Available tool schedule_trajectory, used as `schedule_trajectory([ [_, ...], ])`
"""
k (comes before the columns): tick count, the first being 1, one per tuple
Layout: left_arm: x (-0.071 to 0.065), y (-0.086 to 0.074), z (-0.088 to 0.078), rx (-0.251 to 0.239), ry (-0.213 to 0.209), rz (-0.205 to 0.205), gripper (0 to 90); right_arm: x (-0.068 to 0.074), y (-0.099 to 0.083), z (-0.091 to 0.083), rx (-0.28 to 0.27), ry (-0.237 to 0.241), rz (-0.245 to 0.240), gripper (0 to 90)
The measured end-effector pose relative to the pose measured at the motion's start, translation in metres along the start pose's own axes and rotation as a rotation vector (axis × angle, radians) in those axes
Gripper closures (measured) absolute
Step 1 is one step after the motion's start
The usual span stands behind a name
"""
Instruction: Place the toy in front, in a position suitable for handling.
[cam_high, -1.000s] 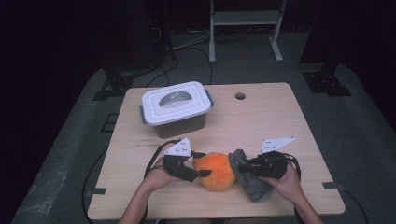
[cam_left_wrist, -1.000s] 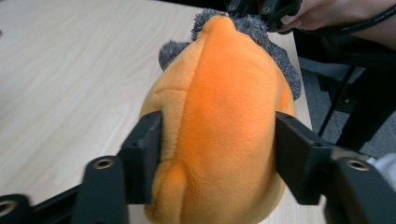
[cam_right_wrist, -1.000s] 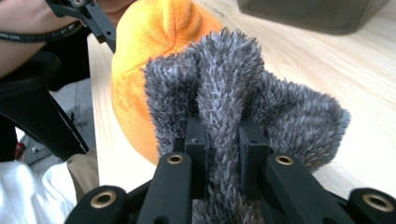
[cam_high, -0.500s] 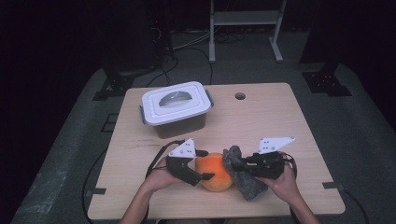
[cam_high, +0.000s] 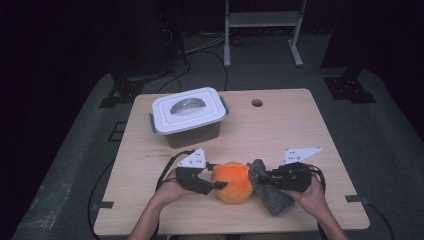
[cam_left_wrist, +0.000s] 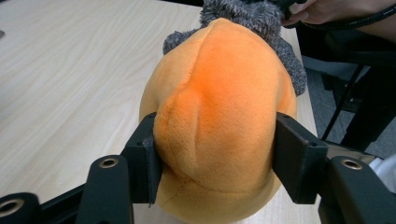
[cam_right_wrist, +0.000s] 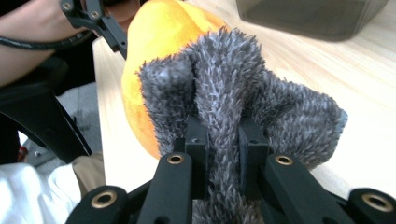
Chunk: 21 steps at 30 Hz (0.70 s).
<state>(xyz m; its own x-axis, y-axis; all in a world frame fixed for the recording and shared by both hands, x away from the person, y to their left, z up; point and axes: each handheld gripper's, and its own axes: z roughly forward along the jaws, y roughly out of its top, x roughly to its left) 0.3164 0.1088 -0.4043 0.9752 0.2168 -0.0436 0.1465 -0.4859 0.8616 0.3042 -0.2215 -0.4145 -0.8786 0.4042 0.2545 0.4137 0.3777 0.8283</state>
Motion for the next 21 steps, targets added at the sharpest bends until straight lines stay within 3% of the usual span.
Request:
schedule_trajectory([
  [2, -0.001, 0.002, -0.003, -0.003, 0.007, 0.01, 42.1, 0.0, 0.001, -0.001, -0.009, 0.001, -0.004, 77.4],
  [5, -0.007, 0.008, -0.003, 0.023, 0.023, 0.057, 44.3, 0.009, 0.014, -0.01, -0.1, 0.011, -0.034, 77.4],
  [8, -0.011, 0.01, 0.003, 0.019, 0.017, 0.068, 44.3, 0.017, 0.024, -0.01, -0.128, 0.011, -0.063, 77.4],
  [11, -0.014, 0.012, 0.007, 0.027, 0.019, 0.084, 44.2, 0.021, 0.026, -0.004, -0.097, 0.0, -0.08, 77.4],
  [18, -0.006, 0.006, 0.003, 0.007, 0.022, 0.045, 43.0, 0.01, 0.013, 0.0, -0.039, -0.014, -0.056, 77.4],
  [21, -0.007, 0.005, 0.003, 0.003, 0.014, 0.046, 42.1, 0.008, 0.012, -0.004, -0.053, -0.007, -0.046, 77.3],
])
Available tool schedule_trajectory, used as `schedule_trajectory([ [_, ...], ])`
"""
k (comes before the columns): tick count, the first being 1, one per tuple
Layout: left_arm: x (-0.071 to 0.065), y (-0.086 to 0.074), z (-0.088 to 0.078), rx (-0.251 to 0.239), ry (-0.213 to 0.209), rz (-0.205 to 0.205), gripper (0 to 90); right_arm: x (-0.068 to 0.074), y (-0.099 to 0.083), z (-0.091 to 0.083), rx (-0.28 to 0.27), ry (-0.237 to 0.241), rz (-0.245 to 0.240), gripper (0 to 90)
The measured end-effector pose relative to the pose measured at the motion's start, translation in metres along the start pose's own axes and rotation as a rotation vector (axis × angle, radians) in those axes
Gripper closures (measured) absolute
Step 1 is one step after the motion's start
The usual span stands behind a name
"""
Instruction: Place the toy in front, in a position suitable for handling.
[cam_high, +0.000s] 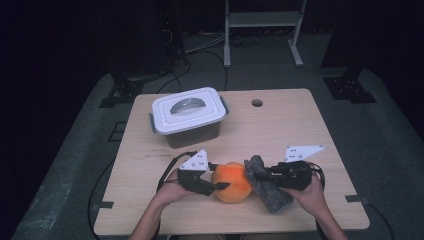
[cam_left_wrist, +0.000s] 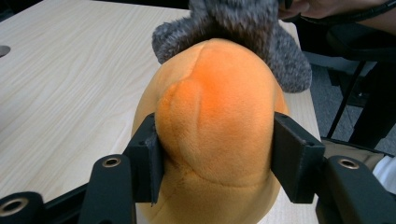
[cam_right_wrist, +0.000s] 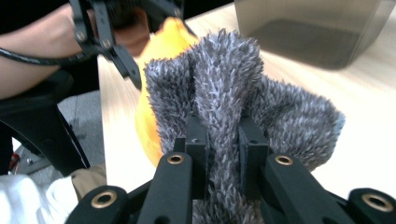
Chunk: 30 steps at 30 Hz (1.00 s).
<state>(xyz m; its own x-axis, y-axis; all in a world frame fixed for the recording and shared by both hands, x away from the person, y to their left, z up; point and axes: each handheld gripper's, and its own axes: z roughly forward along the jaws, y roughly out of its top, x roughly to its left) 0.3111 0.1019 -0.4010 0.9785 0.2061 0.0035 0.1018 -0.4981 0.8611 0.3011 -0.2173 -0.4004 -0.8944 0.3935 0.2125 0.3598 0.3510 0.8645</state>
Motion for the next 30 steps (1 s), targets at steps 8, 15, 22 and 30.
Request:
schedule_trajectory([
  [8, -0.006, 0.002, 0.006, -0.002, -0.029, 0.037, 36.0, 0.01, 0.011, 0.001, -0.038, 0.017, -0.04, 77.1],
  [15, -0.004, -0.002, 0.013, 0.021, -0.055, 0.008, 19.0, 0.007, 0.005, 0.003, 0.012, 0.039, -0.035, 77.1],
  [22, -0.016, 0.002, 0.02, 0.041, -0.072, 0.095, 29.0, 0.02, 0.017, 0.006, -0.023, 0.068, -0.071, 77.2],
  [30, -0.013, 0.0, 0.017, 0.038, -0.07, 0.086, 33.2, 0.009, 0.006, 0.004, -0.002, 0.09, -0.035, 77.3],
])
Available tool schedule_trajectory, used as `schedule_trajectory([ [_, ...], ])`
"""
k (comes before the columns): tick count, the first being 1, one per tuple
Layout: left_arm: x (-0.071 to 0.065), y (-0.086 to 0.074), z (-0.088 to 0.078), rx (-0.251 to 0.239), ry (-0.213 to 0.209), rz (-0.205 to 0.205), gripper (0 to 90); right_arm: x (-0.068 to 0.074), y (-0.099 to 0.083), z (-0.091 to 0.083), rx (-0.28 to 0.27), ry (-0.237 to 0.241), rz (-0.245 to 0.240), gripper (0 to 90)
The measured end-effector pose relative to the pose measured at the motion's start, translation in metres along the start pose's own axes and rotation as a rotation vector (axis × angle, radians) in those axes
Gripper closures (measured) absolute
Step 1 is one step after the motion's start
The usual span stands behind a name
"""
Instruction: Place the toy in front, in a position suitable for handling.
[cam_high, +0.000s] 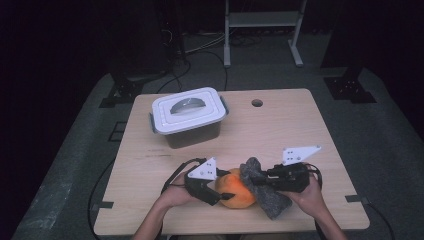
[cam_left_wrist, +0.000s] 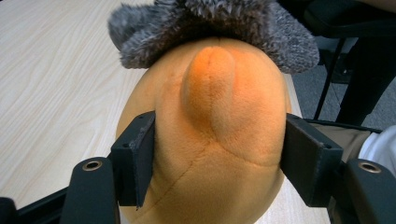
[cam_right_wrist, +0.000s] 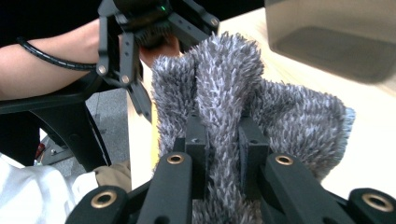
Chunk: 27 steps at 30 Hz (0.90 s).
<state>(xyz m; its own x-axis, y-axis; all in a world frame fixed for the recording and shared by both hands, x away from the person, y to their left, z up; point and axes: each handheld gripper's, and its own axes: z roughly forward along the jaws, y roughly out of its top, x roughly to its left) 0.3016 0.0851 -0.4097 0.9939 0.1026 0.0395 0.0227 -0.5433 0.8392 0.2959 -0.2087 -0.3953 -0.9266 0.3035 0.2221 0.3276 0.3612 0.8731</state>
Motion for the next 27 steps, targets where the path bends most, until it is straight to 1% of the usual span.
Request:
schedule_trajectory([
  [3, 0.0, 0.0, 0.0, 0.001, 0.001, 0.002, 33.4, -0.005, -0.007, -0.006, 0.008, -0.007, 0.028, 77.3],
  [4, -0.001, 0.001, 0.0, 0.002, 0.002, 0.01, 34.1, -0.006, -0.008, -0.007, 0.008, -0.008, 0.029, 77.3],
  [5, -0.001, 0.002, 0.001, -0.001, 0.002, 0.013, 36.7, -0.005, -0.008, -0.008, 0.008, -0.005, 0.035, 77.4],
  [7, -0.003, 0.003, 0.001, 0.007, 0.007, 0.037, 40.3, -0.002, -0.003, -0.009, 0.004, -0.008, 0.018, 77.5],
  [9, -0.005, 0.006, 0.004, 0.01, 0.012, 0.046, 41.7, 0.004, 0.005, -0.008, -0.013, 0.002, -0.002, 77.5],
  [10, -0.008, 0.008, 0.006, 0.015, 0.016, 0.062, 41.9, 0.007, 0.008, -0.007, -0.018, 0.005, -0.012, 77.5],
  [11, -0.01, 0.01, 0.008, 0.019, 0.018, 0.07, 42.0, 0.013, 0.014, -0.005, -0.015, 0.004, -0.035, 77.5],
  [13, -0.015, 0.014, 0.013, 0.031, 0.025, 0.092, 42.0, 0.02, 0.021, 0.001, -0.007, 0.006, -0.063, 77.5],
  [14, -0.016, 0.015, 0.014, 0.038, 0.026, 0.101, 42.0, 0.023, 0.023, 0.004, 0.001, 0.011, -0.071, 77.5],
  [16, -0.016, 0.014, 0.014, 0.039, 0.026, 0.104, 41.8, 0.025, 0.023, 0.008, 0.021, 0.011, -0.084, 77.4],
  [18, -0.015, 0.012, 0.013, 0.03, 0.024, 0.092, 41.9, 0.02, 0.019, 0.007, 0.015, 0.021, -0.063, 77.4],
  [23, -0.009, 0.01, 0.008, 0.013, 0.026, 0.063, 43.8, 0.008, 0.009, 0.0, -0.004, 0.011, -0.013, 77.4],
  [25, -0.006, 0.009, 0.005, 0.002, 0.028, 0.033, 44.0, 0.004, 0.005, -0.003, -0.009, 0.0, 0.002, 77.5],
  [26, -0.003, 0.007, 0.003, -0.009, 0.03, 0.002, 44.0, 0.002, 0.003, -0.004, -0.007, -0.004, 0.008, 77.5],
  [27, 0.0, 0.006, 0.001, -0.015, 0.036, -0.011, 44.0, -0.001, 0.001, -0.005, -0.009, -0.009, 0.021, 77.4],
])
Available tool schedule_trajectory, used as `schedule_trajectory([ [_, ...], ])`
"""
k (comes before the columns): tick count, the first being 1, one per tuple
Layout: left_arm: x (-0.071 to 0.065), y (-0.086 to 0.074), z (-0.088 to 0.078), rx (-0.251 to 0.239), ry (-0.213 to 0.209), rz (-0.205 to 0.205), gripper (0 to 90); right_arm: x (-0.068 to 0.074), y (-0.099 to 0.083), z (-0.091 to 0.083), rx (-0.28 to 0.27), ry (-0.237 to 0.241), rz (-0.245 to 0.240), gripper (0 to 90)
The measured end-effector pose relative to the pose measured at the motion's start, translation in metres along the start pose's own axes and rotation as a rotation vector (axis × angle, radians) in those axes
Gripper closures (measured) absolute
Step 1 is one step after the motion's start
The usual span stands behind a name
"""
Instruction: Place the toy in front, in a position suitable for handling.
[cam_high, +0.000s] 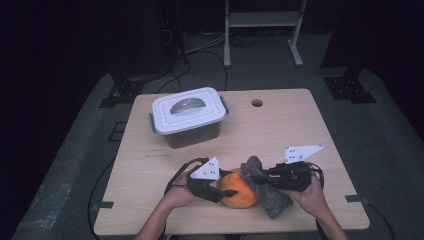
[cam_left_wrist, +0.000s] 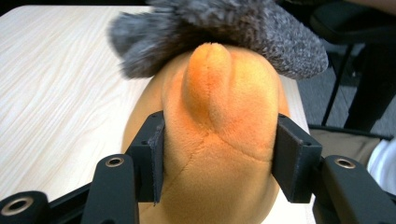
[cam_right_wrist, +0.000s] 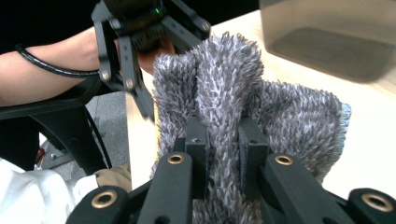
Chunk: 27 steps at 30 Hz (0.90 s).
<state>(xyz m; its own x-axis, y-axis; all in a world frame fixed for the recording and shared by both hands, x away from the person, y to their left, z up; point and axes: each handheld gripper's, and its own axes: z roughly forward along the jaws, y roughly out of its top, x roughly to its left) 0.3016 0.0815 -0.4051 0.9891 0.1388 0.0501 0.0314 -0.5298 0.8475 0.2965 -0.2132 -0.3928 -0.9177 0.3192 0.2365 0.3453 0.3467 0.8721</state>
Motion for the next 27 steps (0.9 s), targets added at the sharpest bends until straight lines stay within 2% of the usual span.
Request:
schedule_trajectory([
  [6, 0.013, -0.01, -0.012, -0.039, 0.016, -0.086, 44.1, -0.014, -0.013, -0.003, 0.034, -0.036, 0.056, 77.4],
  [8, 0.017, -0.012, -0.017, -0.057, 0.019, -0.118, 44.2, -0.015, -0.014, -0.003, 0.044, -0.053, 0.058, 77.4],
  [10, 0.018, -0.012, -0.018, -0.062, 0.026, -0.138, 44.6, -0.012, -0.011, -0.004, 0.027, -0.06, 0.044, 77.4],
  [13, 0.018, -0.011, -0.016, -0.057, 0.031, -0.153, 44.6, -0.003, -0.003, -0.002, -0.005, -0.056, 0.007, 77.4],
  [15, 0.018, -0.011, -0.015, -0.057, 0.035, -0.16, 44.6, 0.002, 0.001, 0.003, 0.0, -0.053, -0.016, 77.4],
  [18, 0.02, -0.012, -0.015, -0.058, 0.046, -0.179, 44.6, -0.001, -0.003, 0.011, 0.02, -0.047, 0.0, 77.3],
  [22, 0.023, -0.014, -0.017, -0.072, 0.059, -0.21, 44.5, -0.008, -0.01, 0.011, 0.037, -0.048, 0.03, 77.3],
  [24, 0.023, -0.013, -0.018, -0.069, 0.066, -0.205, 44.6, -0.01, -0.012, 0.009, 0.056, -0.063, 0.035, 77.3],
  [27, 0.019, -0.009, -0.018, -0.054, 0.067, -0.177, 44.6, -0.009, -0.01, 0.004, 0.026, -0.065, 0.036, 77.3],
])
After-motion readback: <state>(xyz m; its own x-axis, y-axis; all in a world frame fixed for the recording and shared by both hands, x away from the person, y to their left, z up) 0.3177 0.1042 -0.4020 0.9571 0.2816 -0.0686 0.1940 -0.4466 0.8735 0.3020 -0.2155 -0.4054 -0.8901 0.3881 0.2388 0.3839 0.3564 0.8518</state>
